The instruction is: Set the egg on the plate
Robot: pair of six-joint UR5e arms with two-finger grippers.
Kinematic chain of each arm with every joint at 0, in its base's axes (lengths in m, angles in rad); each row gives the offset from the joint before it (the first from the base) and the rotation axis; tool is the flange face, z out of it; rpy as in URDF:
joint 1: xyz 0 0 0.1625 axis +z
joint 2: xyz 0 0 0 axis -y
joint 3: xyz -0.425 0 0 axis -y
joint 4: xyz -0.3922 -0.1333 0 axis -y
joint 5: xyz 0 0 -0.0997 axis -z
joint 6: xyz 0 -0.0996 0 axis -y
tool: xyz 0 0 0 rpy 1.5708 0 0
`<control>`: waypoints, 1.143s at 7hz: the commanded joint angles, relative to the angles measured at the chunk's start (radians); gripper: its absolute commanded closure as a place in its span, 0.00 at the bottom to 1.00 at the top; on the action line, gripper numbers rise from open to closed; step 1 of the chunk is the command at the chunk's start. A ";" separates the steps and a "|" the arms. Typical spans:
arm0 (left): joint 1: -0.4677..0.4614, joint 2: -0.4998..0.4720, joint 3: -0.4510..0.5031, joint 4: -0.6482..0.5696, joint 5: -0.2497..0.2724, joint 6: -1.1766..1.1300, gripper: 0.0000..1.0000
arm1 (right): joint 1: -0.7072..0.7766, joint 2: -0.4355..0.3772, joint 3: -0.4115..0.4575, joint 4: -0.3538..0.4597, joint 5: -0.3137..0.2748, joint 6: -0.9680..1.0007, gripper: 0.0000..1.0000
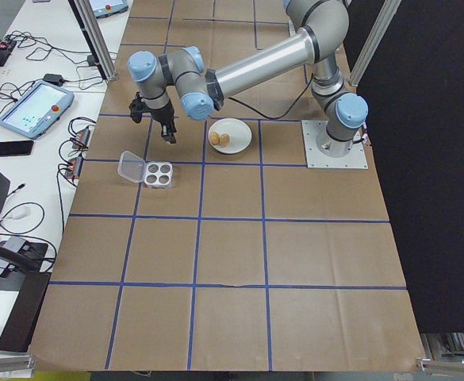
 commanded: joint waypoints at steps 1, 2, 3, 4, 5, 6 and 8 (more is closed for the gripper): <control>-0.067 0.116 -0.283 0.154 0.000 -0.059 0.77 | 0.000 0.000 0.000 0.000 0.001 0.000 0.00; -0.073 0.107 -0.401 0.334 -0.001 -0.061 0.77 | 0.000 0.000 0.000 0.000 -0.001 0.000 0.00; -0.078 0.098 -0.483 0.463 -0.006 -0.082 0.77 | 0.000 0.000 0.000 0.000 0.001 0.000 0.00; -0.091 0.096 -0.505 0.496 -0.005 -0.088 0.77 | 0.000 0.000 0.000 0.000 0.001 0.000 0.00; -0.096 0.098 -0.506 0.497 -0.005 -0.088 0.74 | 0.000 0.000 0.000 0.000 0.001 0.000 0.00; -0.096 0.099 -0.505 0.498 -0.003 -0.076 0.46 | 0.000 0.002 0.000 0.000 -0.001 0.000 0.00; -0.098 0.125 -0.494 0.497 0.002 -0.058 0.01 | 0.000 0.000 0.000 0.000 0.001 0.000 0.00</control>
